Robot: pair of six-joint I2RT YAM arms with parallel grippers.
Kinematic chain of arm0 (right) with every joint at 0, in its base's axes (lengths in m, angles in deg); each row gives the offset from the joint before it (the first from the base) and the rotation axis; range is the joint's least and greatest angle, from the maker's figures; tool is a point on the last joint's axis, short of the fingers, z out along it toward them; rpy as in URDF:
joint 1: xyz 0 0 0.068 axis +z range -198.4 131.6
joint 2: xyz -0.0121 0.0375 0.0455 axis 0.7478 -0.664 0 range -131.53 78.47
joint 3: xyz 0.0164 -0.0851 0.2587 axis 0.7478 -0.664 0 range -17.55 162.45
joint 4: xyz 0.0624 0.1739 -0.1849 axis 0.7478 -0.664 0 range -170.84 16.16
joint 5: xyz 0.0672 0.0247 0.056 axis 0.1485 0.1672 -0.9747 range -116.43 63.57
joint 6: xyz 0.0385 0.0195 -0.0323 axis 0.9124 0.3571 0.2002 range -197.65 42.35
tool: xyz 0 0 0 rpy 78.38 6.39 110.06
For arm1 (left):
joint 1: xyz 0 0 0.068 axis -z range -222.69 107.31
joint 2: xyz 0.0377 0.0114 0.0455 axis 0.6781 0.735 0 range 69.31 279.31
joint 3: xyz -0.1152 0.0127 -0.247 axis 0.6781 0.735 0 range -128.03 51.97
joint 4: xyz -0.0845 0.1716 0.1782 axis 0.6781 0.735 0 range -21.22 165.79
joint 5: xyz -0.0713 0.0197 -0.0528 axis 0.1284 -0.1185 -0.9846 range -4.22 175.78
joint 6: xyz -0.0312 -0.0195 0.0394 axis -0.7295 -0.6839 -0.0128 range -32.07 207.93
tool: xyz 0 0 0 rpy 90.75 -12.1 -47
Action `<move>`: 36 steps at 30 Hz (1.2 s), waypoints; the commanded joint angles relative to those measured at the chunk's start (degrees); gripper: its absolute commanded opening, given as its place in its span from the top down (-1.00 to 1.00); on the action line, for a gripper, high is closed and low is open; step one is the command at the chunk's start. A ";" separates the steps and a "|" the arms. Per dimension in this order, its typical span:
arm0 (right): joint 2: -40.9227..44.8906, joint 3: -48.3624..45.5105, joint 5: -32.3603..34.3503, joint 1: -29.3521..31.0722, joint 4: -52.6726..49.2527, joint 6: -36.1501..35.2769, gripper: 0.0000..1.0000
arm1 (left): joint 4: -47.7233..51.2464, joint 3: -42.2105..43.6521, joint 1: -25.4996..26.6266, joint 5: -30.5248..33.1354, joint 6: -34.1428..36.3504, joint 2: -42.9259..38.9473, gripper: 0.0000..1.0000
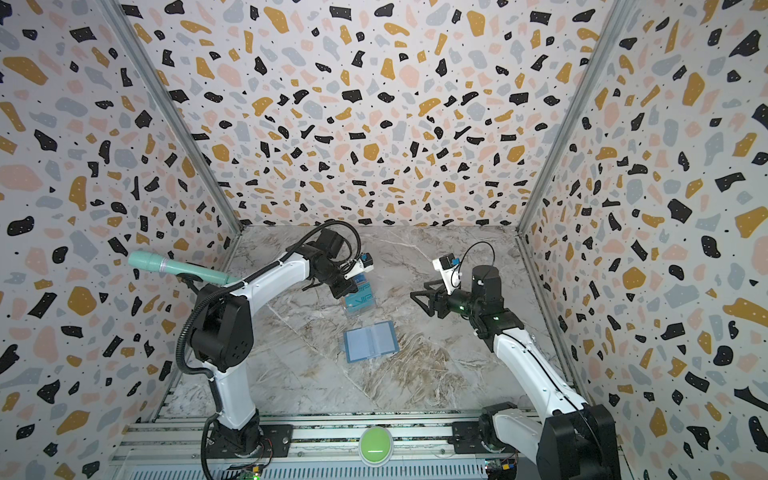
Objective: Take the credit cards out of the card holder
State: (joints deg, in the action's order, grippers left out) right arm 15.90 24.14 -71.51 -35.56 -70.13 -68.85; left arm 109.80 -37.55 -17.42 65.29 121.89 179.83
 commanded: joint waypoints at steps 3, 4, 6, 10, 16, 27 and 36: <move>1.24 -0.12 0.30 -0.29 1.27 0.43 -0.37 | 0.47 1.05 -0.32 -1.19 1.78 0.88 1.00; 1.27 -0.15 0.27 -0.27 1.22 0.42 -0.37 | 0.26 1.25 -0.32 -1.14 1.73 1.08 1.00; 1.17 -0.19 0.34 -0.29 1.24 0.43 -0.37 | -0.25 1.77 -0.32 -1.04 1.46 1.36 1.00; 0.97 -0.21 0.43 -0.36 1.33 0.43 -0.37 | -1.01 2.67 -0.32 -0.25 1.11 1.92 1.00; 0.89 -0.29 0.41 -0.44 1.42 0.27 -0.37 | -1.91 3.29 -0.35 0.27 1.04 2.07 1.00; 1.09 -0.81 0.35 -0.53 2.09 0.51 -0.37 | -5.43 6.27 -0.39 0.07 -0.58 1.41 1.00; 1.74 -1.31 0.83 -0.54 2.57 0.57 -0.37 | -6.40 6.52 -0.38 0.03 -1.52 1.70 1.00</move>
State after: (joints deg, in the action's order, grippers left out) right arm 16.23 23.03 -70.73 -35.82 -68.97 -68.66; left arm 104.29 -31.65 -17.53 65.34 121.21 181.95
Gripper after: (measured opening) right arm 0.687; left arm 0.048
